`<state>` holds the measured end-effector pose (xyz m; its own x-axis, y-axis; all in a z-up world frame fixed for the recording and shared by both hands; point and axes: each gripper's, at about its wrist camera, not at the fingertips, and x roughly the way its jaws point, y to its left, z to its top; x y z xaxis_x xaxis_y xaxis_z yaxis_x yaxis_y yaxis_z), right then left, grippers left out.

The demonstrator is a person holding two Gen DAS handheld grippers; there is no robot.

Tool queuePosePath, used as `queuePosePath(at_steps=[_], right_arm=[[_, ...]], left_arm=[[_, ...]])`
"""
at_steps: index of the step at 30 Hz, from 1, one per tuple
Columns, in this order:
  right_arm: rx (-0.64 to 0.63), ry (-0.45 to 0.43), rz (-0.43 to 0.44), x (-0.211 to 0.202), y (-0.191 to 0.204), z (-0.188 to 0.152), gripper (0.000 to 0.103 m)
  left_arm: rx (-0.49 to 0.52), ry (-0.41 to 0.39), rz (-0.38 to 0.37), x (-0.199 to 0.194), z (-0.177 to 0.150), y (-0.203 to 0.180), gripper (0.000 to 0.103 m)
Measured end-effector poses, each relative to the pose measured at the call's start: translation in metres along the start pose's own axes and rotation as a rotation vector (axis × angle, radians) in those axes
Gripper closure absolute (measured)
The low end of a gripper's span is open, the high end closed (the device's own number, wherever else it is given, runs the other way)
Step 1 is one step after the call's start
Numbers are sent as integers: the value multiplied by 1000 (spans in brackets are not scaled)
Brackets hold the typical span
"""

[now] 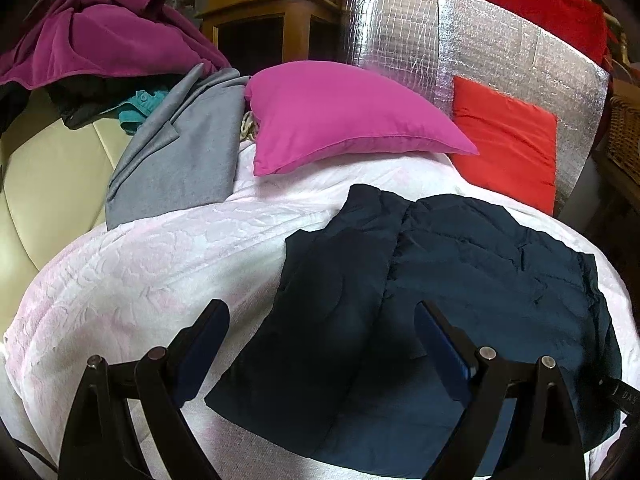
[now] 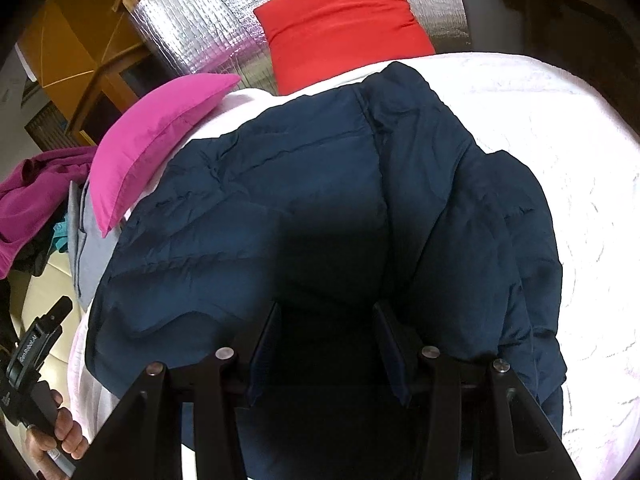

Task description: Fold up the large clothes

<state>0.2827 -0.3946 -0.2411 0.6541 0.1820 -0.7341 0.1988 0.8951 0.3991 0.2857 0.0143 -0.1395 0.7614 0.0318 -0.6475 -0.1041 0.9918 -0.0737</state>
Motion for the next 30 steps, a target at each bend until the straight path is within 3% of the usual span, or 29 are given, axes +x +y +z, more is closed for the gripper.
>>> queuePosePath(at_steps=[24, 30], right_arm=[[28, 80, -54, -26, 11, -21, 50], [63, 27, 6, -56, 9, -38, 41]], left_arm=[[-30, -16, -27, -12, 3, 15, 9], [-24, 18, -47, -10, 1, 20, 9]])
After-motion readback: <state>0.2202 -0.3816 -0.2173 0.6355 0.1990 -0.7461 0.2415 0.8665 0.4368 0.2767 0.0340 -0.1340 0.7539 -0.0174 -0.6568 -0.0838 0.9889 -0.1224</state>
